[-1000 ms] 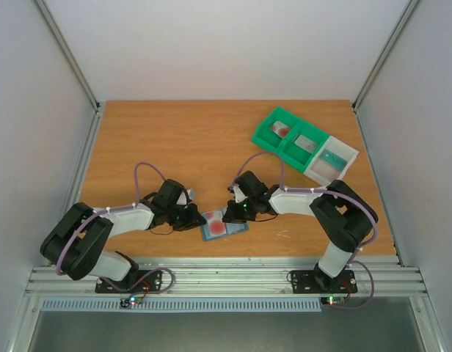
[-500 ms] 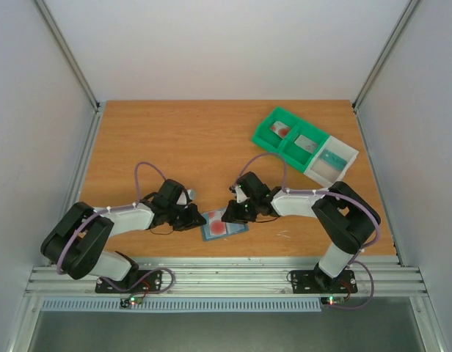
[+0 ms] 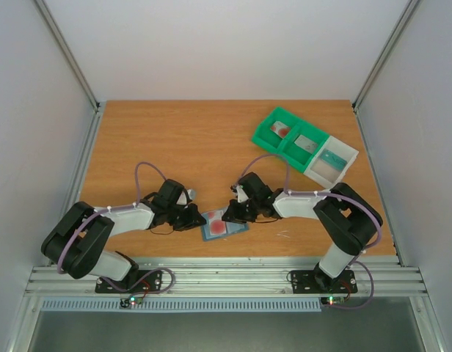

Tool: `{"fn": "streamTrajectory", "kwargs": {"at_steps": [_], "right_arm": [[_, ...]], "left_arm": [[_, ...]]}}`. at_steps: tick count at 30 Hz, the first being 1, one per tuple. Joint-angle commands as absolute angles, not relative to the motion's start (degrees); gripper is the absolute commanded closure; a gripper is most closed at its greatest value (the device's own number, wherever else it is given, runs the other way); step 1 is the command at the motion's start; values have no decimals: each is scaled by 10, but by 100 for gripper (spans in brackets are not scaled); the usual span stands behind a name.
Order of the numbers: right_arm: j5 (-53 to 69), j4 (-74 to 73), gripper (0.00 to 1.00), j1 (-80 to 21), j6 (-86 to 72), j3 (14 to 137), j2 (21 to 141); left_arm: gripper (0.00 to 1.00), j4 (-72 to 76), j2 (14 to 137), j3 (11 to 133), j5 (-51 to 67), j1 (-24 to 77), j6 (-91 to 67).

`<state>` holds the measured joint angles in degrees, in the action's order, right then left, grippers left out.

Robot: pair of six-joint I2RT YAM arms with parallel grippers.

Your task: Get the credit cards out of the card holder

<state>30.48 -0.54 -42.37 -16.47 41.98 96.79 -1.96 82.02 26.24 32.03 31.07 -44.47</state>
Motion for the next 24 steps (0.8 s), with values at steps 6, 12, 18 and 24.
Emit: {"fn": "streamTrajectory", "kwargs": {"at_steps": [6, 12, 18, 24], "right_arm": [[235, -106, 99, -424, -153, 419, 895], [196, -163, 99, -423, -123, 433, 852], [212, -190, 99, -419, -89, 453, 830], [262, -242, 99, -419, -47, 480, 801]], "left_arm": [[93, -27, 834, 255, 300, 310, -431], [93, -34, 832, 259, 299, 310, -432], [92, -48, 816, 264, 308, 311, -439], [79, -63, 741, 275, 338, 311, -472]]}}
